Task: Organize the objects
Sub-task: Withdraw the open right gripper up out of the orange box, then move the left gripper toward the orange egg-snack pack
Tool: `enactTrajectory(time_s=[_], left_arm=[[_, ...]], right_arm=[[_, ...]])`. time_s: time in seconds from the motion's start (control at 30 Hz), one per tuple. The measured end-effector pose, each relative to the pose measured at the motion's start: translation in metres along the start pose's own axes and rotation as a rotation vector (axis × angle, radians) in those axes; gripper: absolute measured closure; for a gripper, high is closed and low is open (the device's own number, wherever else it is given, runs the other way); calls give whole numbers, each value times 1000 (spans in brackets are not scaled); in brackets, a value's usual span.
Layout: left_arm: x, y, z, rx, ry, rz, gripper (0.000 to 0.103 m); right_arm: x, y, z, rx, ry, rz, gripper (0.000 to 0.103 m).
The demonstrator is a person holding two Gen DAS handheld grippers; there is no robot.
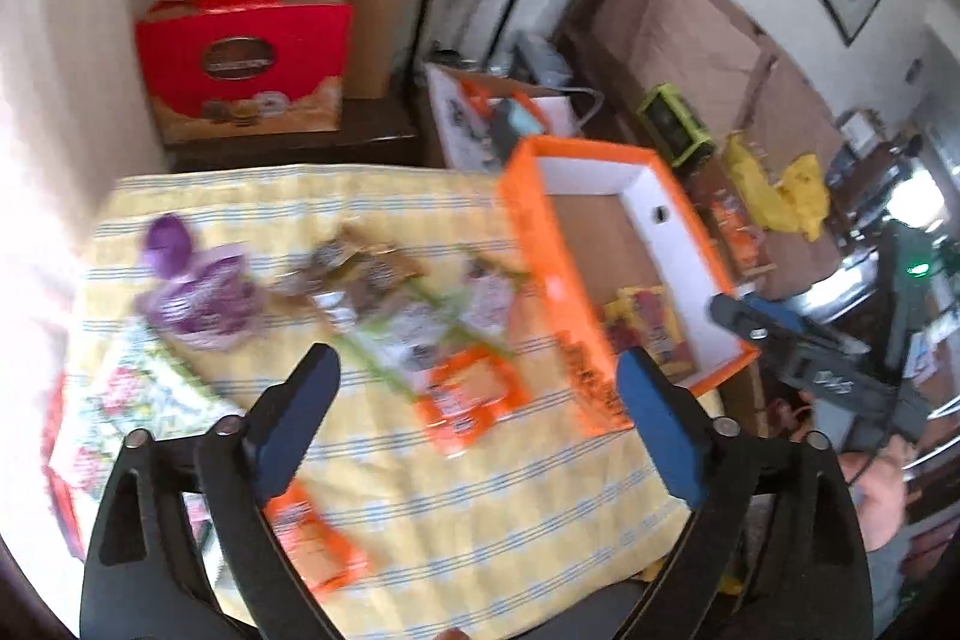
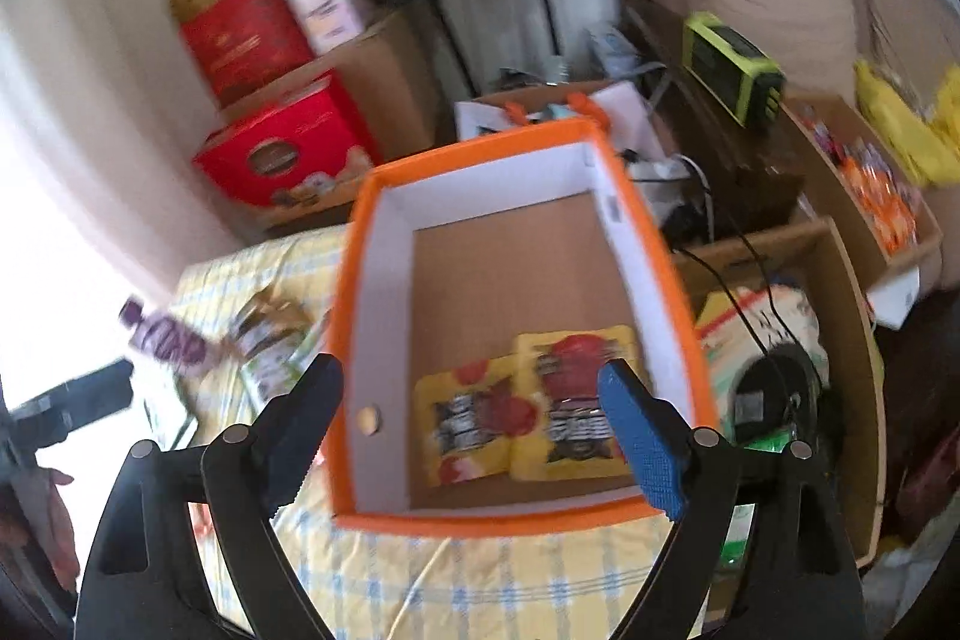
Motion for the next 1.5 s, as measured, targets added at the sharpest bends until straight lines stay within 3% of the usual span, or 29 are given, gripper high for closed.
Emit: enactTrajectory(time_s=[0.1, 0.17, 0.27, 0.4, 0.73, 0.9, 1.0, 1.07, 1.1, 1.27, 1.43, 1.5], left_arm=[[-11, 25, -9, -52, 36, -7, 7], [-21, 41, -13, -55, 23, 9, 0], [-34, 67, -21, -12, -5, 101, 0], [-39, 97, -49, -9, 25, 179, 0], [-24, 119, -117, -54, 100, 229, 0], [-12, 116, -134, -48, 134, 257, 9], [-3, 113, -141, -18, 154, 291, 19], [5, 115, -146, -9, 179, 317, 35], [9, 115, -149, -16, 194, 322, 37], [16, 111, -147, -64, 179, 304, 39], [24, 107, -150, -75, 167, 307, 37], [23, 104, -149, -54, 142, 303, 50]], right_arm=[[-2, 23, -4, -9, 13, 48, 15], [-5, 39, -7, -9, 18, 97, 15], [-11, 68, -13, -38, 21, 170, 15], [-15, 96, -19, -108, 19, 184, 15], [-2, 139, -44, -141, 54, 230, 15], [9, 152, -57, -148, 78, 234, 18], [13, 154, -61, -151, 84, 226, 18], [15, 153, -63, -148, 89, 222, 18], [15, 153, -64, -149, 92, 220, 19], [17, 150, -66, -156, 94, 205, 19], [20, 148, -68, -188, 96, 169, 27], [22, 148, -68, -174, 104, 174, 28]])
Point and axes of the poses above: each gripper's, at about its wrist camera, not at the fingertips, and x roughly the way its jaws point, y to its left, z to its top, the point moved 10 cm from there along x, roughly the way its jaws point, and after that the axes turned 10 degrees about -y, right-handed, at the moved point
